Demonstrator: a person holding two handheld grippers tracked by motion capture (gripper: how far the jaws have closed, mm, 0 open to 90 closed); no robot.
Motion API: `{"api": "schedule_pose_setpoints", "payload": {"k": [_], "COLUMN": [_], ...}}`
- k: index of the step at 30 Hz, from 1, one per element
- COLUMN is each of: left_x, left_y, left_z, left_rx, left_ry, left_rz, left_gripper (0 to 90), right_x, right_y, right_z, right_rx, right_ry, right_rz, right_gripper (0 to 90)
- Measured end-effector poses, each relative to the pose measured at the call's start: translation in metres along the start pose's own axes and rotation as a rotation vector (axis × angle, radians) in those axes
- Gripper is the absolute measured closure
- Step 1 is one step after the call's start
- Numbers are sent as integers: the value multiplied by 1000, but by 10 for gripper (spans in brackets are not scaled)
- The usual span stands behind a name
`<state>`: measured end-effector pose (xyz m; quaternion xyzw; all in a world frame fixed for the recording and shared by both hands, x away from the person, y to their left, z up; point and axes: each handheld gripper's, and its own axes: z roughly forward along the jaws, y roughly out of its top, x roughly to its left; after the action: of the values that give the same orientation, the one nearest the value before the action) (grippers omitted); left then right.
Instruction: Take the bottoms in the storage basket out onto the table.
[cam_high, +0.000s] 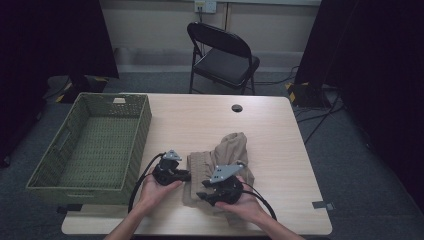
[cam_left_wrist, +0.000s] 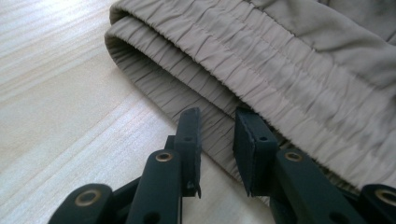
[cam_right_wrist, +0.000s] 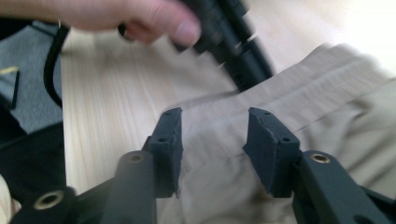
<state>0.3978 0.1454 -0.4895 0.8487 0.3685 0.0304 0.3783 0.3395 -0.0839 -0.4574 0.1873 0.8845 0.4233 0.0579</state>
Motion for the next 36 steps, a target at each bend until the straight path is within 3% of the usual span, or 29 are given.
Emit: {"api": "schedule_pose_setpoints", "payload": {"k": [3,8,11,14,16,18,20,26,29,31,36], "left_x": [2,6,7,6,8,9,8,7,7,8,8], "left_y": [1,3,4,4,4,4,4,5,5,5,6], "left_z": [3,8,8,8,9,9,9,10,10,10,10], "left_rx": [-13,-38,-36,-41,-40,-44,-45,-44,-43,-44,-41], "left_ry": [7,8,11,14,10,9,12,17,17,14,16], "left_rz": [-12,-47,-46,-45,-40,-48,-41,-37,-31,-30,-24], "left_gripper": [717,720,723,723,722,718,714,704,693,693,690], "right_x": [3,3,6,6,6,5,3,-1,1,2,1], "right_y": [-7,-11,-13,-12,-11,-9,-7,-5,-2,-2,-1], "right_z": [13,25,34,34,32,28,21,15,12,10,10], "right_rx": [48,62,84,81,74,52,-3,-17,-30,-45,-40], "right_ry": [-2,-14,-56,-61,-68,-61,-52,-39,-52,-73,-58], "right_rz": [-34,-61,-93,-61,-65,-51,-47,-22,-25,-36,-29], "right_gripper": [414,382,449,496,552,599,630,626,654,720,693]}}
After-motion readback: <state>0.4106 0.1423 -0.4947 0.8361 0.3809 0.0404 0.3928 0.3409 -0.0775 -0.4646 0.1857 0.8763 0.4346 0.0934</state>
